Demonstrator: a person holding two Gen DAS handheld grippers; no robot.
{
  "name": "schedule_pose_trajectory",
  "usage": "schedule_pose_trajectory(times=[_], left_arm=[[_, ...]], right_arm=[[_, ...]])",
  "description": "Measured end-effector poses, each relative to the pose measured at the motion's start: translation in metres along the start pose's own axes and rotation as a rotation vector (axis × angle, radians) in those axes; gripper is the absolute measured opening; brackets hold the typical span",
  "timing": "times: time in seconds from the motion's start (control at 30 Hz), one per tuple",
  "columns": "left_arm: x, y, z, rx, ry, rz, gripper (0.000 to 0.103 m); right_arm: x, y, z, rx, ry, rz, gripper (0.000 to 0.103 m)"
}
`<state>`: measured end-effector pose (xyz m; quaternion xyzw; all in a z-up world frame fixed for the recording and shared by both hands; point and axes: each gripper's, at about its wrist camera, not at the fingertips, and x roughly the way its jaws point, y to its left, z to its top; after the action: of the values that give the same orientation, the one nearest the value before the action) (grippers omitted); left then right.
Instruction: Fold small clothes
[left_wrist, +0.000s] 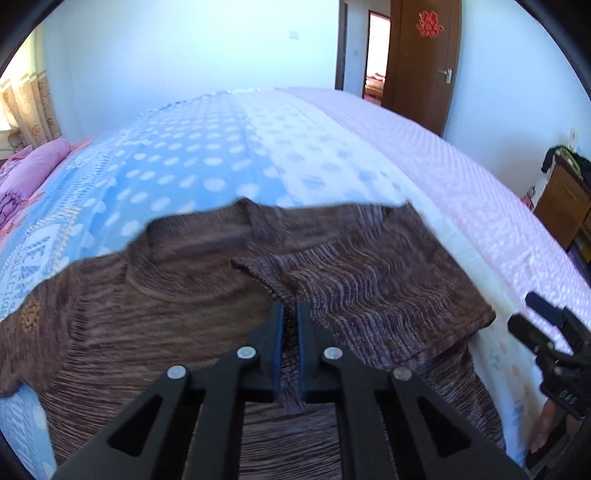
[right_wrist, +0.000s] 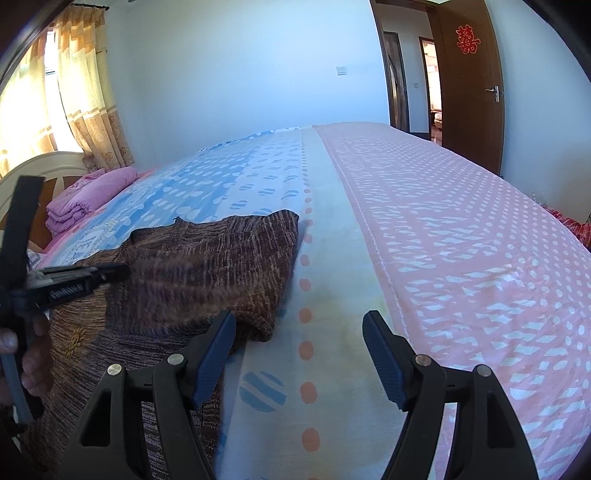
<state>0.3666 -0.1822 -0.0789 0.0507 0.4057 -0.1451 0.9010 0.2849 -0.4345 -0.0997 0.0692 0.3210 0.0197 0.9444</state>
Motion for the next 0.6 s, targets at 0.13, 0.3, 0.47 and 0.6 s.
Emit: schedule_pose_trajectory(times=[0.13,0.3,0.47,0.6], left_arm=[[-0.008,0.02,0.001,-0.015,-0.012,0.013,0.007],[-0.003,0.03,-0.01,0.005,0.004,0.061,0.007],[0.008,0.039,-0.012,-0.014,0.025,0.064,0.007],[0.011,0.041,-0.003,-0.035,0.033,0.041,0.008]], right_arm=[[0.004,0.006,-0.002,-0.021,0.016,0.014,0.072],[0.009,0.024,-0.006,-0.086,0.04,0.039,0.072],[0.016,0.035,-0.008,-0.132,0.068,0.025,0.072],[0.032,0.044,0.001,-0.145,0.11,0.034,0.073]])
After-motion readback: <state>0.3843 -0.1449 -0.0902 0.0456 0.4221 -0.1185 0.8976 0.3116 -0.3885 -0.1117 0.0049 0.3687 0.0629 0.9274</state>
